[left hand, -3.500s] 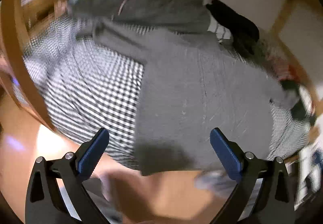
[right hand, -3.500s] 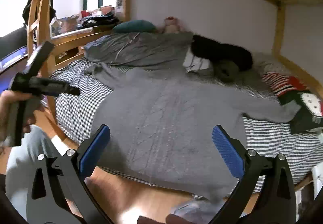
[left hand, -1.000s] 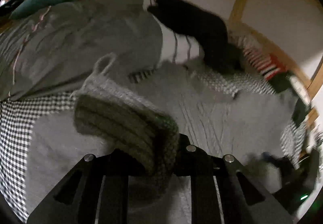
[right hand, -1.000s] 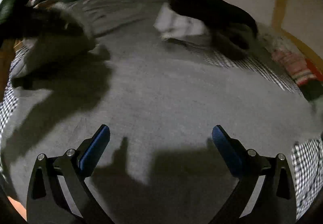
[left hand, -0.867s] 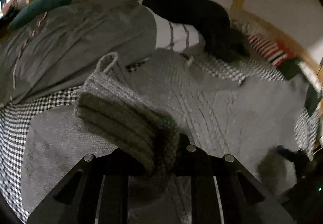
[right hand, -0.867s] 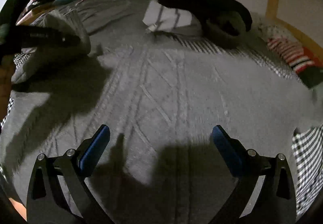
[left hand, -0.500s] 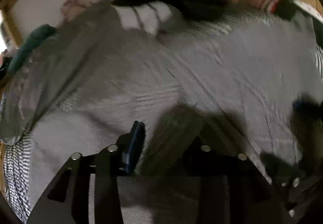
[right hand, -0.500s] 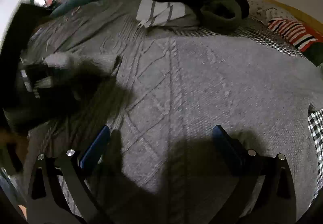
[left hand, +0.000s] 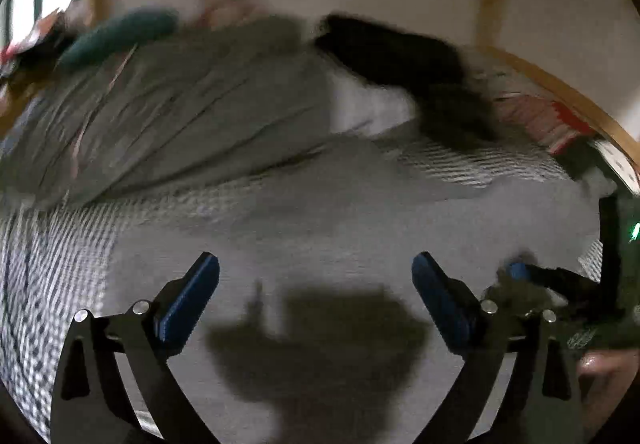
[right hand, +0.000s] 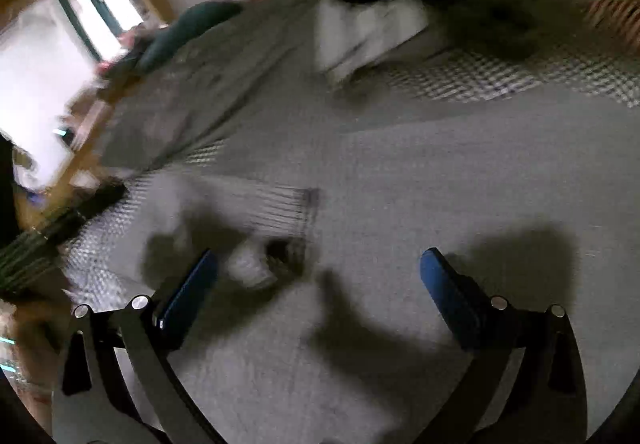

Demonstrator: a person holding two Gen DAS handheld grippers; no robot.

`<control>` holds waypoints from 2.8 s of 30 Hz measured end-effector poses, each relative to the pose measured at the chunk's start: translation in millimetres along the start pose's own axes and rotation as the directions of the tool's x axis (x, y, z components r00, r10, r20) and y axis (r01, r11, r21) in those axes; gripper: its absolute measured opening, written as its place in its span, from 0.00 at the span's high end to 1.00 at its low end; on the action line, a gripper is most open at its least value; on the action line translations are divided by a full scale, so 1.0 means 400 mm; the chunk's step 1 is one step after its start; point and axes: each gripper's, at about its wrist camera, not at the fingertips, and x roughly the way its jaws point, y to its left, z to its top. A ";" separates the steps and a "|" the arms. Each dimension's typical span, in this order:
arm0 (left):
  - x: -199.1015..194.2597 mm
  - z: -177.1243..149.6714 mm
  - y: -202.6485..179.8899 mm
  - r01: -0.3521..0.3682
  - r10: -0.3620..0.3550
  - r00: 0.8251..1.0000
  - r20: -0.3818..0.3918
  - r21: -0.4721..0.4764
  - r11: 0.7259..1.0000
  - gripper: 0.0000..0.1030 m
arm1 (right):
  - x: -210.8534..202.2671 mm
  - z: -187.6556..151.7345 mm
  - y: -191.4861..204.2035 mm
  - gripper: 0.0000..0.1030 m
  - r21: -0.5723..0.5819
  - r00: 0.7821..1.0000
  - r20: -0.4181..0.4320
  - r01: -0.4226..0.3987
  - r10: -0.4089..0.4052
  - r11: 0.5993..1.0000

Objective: Fold large clothes

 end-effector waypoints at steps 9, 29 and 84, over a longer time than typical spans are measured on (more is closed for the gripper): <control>0.122 -0.146 0.200 0.029 -0.055 0.977 -0.206 -0.129 0.991 0.08 | 0.233 0.093 0.044 0.03 0.067 0.960 -0.269 0.096 -0.074 0.993; 0.125 -0.213 0.128 -0.100 0.100 0.988 -0.121 0.009 0.995 0.07 | 0.180 0.026 0.040 0.24 0.155 0.947 -0.295 -0.081 0.124 0.985; 0.044 -0.213 0.013 -0.021 0.019 0.999 -0.041 -0.048 0.999 0.06 | -0.017 -0.052 -0.027 0.03 -0.011 0.972 -0.012 0.234 -0.234 0.972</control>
